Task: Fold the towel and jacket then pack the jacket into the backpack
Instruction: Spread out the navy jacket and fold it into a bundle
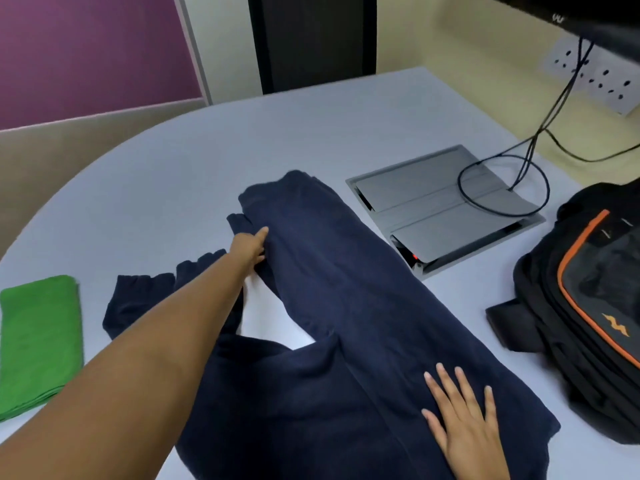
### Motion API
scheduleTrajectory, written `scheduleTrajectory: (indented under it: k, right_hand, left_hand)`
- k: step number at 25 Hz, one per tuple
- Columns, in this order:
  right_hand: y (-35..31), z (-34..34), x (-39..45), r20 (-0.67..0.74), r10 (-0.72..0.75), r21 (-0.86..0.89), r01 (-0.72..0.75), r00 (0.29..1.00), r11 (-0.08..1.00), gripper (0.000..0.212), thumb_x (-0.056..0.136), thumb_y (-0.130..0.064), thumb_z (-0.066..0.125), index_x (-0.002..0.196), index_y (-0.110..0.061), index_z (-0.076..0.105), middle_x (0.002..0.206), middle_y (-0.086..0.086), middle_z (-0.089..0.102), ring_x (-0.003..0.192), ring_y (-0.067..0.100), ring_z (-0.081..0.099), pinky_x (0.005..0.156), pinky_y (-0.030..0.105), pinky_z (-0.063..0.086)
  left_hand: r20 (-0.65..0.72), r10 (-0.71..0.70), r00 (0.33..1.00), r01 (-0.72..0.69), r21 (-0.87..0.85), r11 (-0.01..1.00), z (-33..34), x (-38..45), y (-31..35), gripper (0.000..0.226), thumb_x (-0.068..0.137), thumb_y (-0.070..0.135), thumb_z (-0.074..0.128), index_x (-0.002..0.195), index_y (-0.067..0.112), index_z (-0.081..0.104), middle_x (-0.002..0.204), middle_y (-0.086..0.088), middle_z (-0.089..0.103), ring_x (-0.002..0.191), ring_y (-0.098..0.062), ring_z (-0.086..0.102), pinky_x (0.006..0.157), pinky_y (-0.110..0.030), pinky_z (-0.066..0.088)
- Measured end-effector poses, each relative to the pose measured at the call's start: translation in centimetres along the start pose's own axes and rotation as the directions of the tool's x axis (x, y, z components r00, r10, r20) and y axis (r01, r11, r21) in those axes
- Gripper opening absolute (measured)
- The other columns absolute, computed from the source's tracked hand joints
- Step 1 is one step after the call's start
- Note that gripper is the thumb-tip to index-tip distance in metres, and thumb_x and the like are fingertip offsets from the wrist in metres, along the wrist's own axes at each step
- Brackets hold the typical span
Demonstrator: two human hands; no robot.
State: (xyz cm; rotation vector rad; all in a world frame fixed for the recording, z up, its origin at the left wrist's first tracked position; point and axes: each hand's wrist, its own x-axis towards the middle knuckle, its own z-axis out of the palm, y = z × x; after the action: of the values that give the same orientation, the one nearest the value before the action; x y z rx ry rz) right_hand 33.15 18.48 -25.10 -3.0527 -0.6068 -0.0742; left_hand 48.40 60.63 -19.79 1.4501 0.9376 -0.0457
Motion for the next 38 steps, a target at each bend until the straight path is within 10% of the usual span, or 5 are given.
scheduleTrajectory:
  k: [14,20,27,33,38]
  right_hand:
    - [-10.3,-2.2,7.6,-0.094,-0.007,0.159,0.022,0.996,0.987,0.055,0.091,-0.056,0.033,0.134,-0.023,0.042,0.15,0.002,0.035,0.14,0.023,0.025,0.112,0.059,0.007]
    - [-19.3,-3.7,15.0,0.185,0.0,0.324,-0.062,0.983,0.944,0.076,0.09,-0.052,0.043,0.15,-0.017,0.011,0.158,0.009,0.013,0.145,0.023,0.011,0.116,0.05,-0.001]
    - [-18.4,-2.3,14.5,0.364,-0.164,0.137,0.122,0.917,0.983,0.085,0.09,-0.006,0.052,0.149,-0.025,-0.006,0.158,0.013,-0.004,0.145,0.034,-0.001,0.119,0.043,0.005]
    - [-18.1,-3.2,13.4,-0.034,-0.231,0.147,0.233,0.972,0.961,0.075,0.075,0.002,0.064,0.142,-0.024,0.039,0.151,0.005,0.035,0.138,0.033,0.031,0.113,0.043,0.023]
    - [-17.4,-1.0,12.2,0.308,-0.273,0.258,0.196,0.911,0.946,0.052,0.097,-0.021,0.044,0.146,-0.029,0.028,0.159,-0.005,0.006,0.146,0.029,-0.001,0.116,0.055,-0.002]
  left_hand:
    - [0.111,-0.034,0.993,0.069,-0.329,0.942,0.8,-1.8,4.0,0.015,0.092,0.015,0.053,0.105,0.012,0.058,0.052,0.006,0.063,0.042,-0.005,0.057,0.039,-0.016,0.044]
    - [0.113,0.085,0.99,-0.053,-0.26,0.964,-0.1,-2.4,3.6,0.033,0.097,0.014,0.042,0.127,0.027,0.045,0.092,0.008,0.06,0.072,-0.005,0.061,0.048,-0.018,0.051]
    - [0.105,-0.067,0.992,0.085,-0.173,0.981,-1.3,-0.8,2.5,0.016,0.093,0.038,0.052,0.092,0.022,0.055,0.04,0.013,0.045,0.036,-0.003,0.041,0.07,-0.02,0.054]
    - [-0.069,0.232,0.97,-0.241,-0.335,0.911,-2.4,0.8,3.1,0.04,0.094,0.013,0.035,0.125,0.034,0.048,0.071,0.009,0.047,0.054,-0.006,0.034,0.05,-0.015,0.039]
    - [-0.087,-0.025,0.996,0.011,-0.159,0.987,-4.3,2.2,0.1,0.063,0.095,0.012,0.033,0.149,0.032,0.009,0.096,-0.002,0.056,0.067,-0.011,0.048,0.073,-0.026,0.052]
